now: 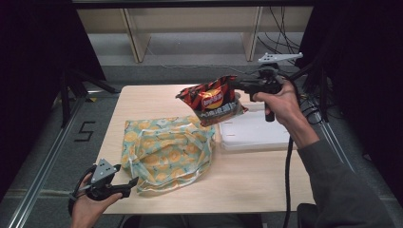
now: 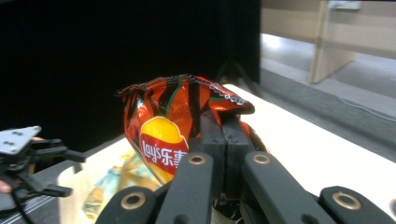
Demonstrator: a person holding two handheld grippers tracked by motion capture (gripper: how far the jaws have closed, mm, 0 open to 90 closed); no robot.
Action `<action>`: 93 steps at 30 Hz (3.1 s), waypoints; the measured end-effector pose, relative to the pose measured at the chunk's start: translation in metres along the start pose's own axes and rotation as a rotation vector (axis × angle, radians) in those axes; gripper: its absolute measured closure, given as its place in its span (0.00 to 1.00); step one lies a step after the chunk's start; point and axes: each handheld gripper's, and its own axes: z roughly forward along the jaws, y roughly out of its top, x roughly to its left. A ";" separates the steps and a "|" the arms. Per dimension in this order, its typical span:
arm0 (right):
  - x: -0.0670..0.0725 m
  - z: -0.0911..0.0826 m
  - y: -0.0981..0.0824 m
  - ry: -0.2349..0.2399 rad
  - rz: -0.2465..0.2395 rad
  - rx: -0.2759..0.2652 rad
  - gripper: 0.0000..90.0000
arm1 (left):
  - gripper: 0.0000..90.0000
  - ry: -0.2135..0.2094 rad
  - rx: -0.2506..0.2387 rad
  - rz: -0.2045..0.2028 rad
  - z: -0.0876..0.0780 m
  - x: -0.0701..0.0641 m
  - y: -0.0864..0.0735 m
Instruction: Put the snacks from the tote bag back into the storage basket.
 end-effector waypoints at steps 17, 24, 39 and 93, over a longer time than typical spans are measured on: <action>-0.038 -0.038 -0.028 -0.110 0.064 -0.005 1.00 | 0.24 -0.007 -0.004 0.014 0.002 0.001 0.000; -0.047 -0.045 -0.042 -0.132 0.078 -0.003 1.00 | 0.24 -0.008 -0.003 0.014 0.003 0.001 0.000; -0.057 -0.047 -0.080 -0.127 0.155 0.021 1.00 | 0.24 -0.014 0.022 0.062 0.003 0.004 0.001; -0.106 -0.034 -0.118 -0.320 0.244 0.020 0.98 | 0.24 -0.037 0.018 0.061 0.006 0.006 0.000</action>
